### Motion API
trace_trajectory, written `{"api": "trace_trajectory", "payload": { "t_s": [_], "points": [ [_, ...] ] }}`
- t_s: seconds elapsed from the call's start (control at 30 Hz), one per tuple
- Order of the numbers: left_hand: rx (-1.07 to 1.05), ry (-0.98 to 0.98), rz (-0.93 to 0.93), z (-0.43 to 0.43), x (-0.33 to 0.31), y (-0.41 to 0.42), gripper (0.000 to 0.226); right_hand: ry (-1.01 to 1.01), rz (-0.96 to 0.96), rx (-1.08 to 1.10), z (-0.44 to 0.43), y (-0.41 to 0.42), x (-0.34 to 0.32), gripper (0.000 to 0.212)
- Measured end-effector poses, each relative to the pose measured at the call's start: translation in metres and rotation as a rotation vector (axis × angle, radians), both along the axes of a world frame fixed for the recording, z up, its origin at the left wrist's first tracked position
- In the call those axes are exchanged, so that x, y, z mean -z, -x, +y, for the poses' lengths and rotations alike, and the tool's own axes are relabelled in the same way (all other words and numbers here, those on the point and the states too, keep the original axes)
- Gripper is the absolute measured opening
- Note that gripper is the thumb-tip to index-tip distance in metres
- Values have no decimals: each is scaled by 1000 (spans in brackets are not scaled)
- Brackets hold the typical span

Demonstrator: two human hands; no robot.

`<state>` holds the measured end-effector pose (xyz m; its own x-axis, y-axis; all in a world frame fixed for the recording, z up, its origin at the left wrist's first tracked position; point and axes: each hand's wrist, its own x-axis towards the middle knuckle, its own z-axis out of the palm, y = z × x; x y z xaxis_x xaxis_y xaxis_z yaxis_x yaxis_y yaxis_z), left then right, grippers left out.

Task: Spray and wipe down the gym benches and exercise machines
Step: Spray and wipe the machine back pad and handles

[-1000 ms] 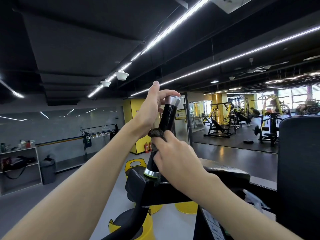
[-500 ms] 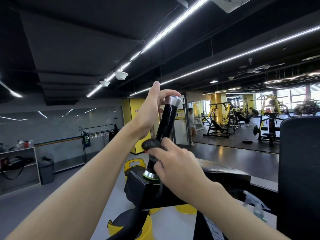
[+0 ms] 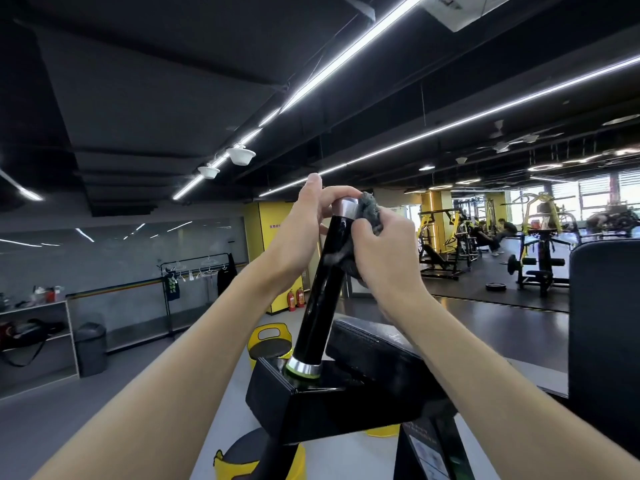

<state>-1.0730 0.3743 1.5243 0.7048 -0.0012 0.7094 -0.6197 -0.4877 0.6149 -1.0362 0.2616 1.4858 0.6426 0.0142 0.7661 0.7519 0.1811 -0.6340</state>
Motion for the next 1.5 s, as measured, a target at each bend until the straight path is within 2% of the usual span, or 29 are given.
{"api": "trace_trajectory", "payload": {
  "t_s": [0.1,0.2,0.33,0.4,0.5,0.6,0.63,0.73,0.77,0.93,1.1,1.13,1.23,1.27,1.4,1.5],
  "points": [
    [-3,5,-1,-2,1,1,74,176,-18,70,2,0,23,25],
    [-11,17,6,-5,2,2,72,304,-18,35,-7,4,38,26],
    [-17,12,1,-5,2,3,71,56,85,-47,-9,6,8,31],
    [-19,16,-2,-5,3,3,70,62,82,-32,-4,9,3,32],
    [-30,6,6,-9,2,5,70,252,41,-61,-6,17,30,20],
    [-50,-22,5,-11,3,6,69,457,25,-67,-13,18,58,19],
    [-58,-30,-3,-11,4,7,68,427,45,-63,-13,17,57,20],
    [-48,-23,-17,-11,6,8,66,111,190,-166,-9,11,33,21],
    [-55,-24,-14,-12,7,9,65,61,194,-191,-7,10,27,21],
    [-51,-37,5,-15,7,10,62,170,99,-151,0,21,47,18],
    [-57,-56,8,-13,12,7,55,488,96,-181,-11,29,76,20],
    [-62,-58,2,-12,13,6,53,471,123,-203,-15,29,72,21],
    [-11,-34,17,-11,12,4,52,108,332,-333,-19,20,42,17],
    [8,-37,26,-10,12,5,52,49,327,-330,-15,18,35,18],
    [-38,-94,51,-12,10,12,50,119,181,-240,2,24,50,17],
    [-55,-112,43,-14,10,11,51,238,122,-250,-4,31,71,26]
  ]
}}
